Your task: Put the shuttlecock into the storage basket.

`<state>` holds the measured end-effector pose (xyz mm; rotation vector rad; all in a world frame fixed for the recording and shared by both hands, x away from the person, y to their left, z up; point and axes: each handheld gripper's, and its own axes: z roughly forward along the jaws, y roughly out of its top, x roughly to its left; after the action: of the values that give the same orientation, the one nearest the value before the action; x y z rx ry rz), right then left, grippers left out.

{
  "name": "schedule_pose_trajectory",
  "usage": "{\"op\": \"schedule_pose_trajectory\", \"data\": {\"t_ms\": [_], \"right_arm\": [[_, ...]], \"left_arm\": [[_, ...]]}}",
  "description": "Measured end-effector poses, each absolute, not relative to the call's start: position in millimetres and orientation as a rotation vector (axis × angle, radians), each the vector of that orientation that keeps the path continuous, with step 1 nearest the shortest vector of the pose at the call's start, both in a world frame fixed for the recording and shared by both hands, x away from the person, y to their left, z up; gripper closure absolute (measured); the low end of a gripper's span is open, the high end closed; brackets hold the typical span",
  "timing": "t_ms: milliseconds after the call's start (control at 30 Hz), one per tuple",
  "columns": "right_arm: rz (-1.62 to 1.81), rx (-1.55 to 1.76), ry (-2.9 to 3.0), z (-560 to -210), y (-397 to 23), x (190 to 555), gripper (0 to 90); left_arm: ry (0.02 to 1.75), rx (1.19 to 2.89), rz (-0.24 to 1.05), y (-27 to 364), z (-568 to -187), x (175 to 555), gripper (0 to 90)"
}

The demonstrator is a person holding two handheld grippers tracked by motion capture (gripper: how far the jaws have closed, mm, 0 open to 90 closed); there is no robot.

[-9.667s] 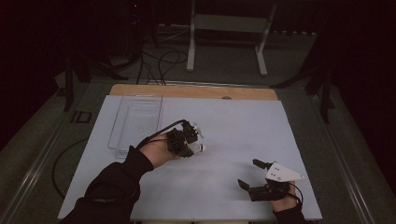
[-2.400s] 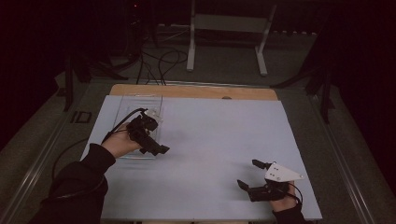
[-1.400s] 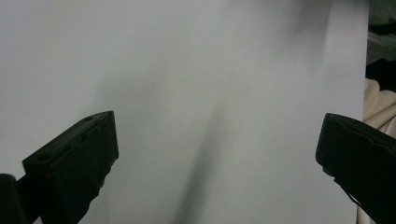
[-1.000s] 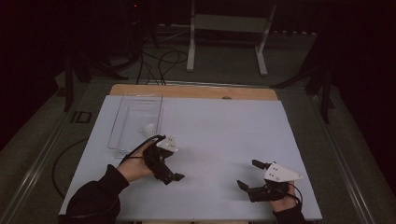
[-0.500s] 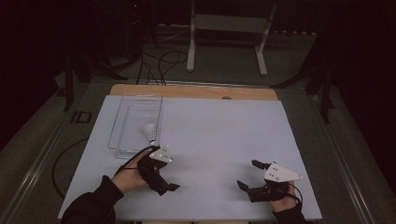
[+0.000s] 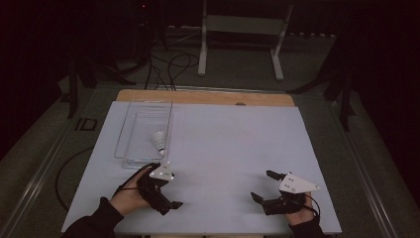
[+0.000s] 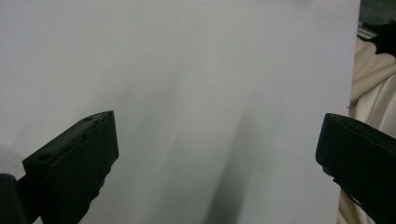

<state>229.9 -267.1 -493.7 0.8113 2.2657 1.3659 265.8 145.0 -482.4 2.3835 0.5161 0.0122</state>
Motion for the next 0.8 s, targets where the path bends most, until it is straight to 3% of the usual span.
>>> {"op": "schedule_pose_trajectory", "data": {"t_ms": [800], "right_arm": [[1.361, 0.816, 2.275, -494.1, -268.2, 230.7, 8.8]], "left_arm": [[0.638, 2.314, 0.051, 185.6, -498.0, 258.9, 0.1]]}}
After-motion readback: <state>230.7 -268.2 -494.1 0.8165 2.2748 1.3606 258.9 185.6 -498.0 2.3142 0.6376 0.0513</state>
